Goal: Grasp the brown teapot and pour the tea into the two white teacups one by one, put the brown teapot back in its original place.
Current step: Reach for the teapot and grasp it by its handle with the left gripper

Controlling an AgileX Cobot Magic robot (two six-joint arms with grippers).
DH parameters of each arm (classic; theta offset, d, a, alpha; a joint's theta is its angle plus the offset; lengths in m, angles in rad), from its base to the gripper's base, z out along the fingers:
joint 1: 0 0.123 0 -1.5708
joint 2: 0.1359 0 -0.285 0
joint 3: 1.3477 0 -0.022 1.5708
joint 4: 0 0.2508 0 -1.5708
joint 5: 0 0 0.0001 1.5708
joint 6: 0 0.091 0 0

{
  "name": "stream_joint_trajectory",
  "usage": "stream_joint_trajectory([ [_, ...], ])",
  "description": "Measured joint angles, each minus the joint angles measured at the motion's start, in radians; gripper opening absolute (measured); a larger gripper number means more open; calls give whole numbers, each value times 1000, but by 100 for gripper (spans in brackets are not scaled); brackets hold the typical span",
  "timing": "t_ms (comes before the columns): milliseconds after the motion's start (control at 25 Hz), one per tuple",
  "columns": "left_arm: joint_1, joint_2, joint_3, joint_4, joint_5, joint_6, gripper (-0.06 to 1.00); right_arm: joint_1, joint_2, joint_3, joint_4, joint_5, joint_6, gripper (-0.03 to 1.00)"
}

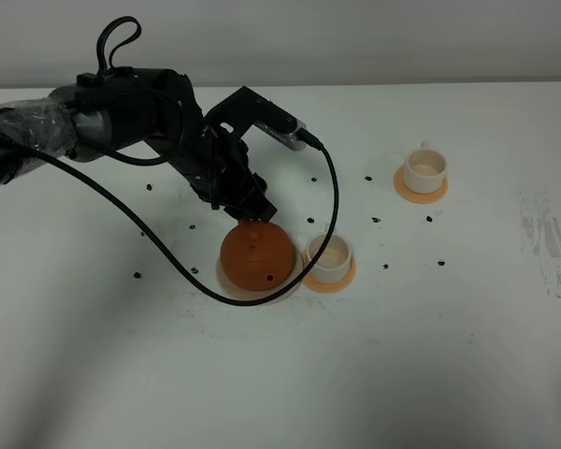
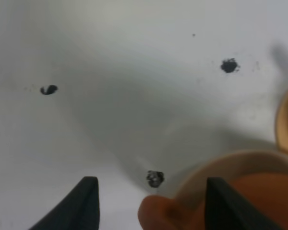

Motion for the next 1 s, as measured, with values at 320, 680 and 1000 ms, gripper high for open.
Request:
stream_joint_trajectory([
  [320,0,0,0,22,2,0,51,0,0,0,14,0,-16,43],
  [680,0,0,0,66,1,23,51,0,0,0,18,0,-17,43],
  [1000,0,-18,0,120,33,28,51,0,0,0,18,0,-21,39],
])
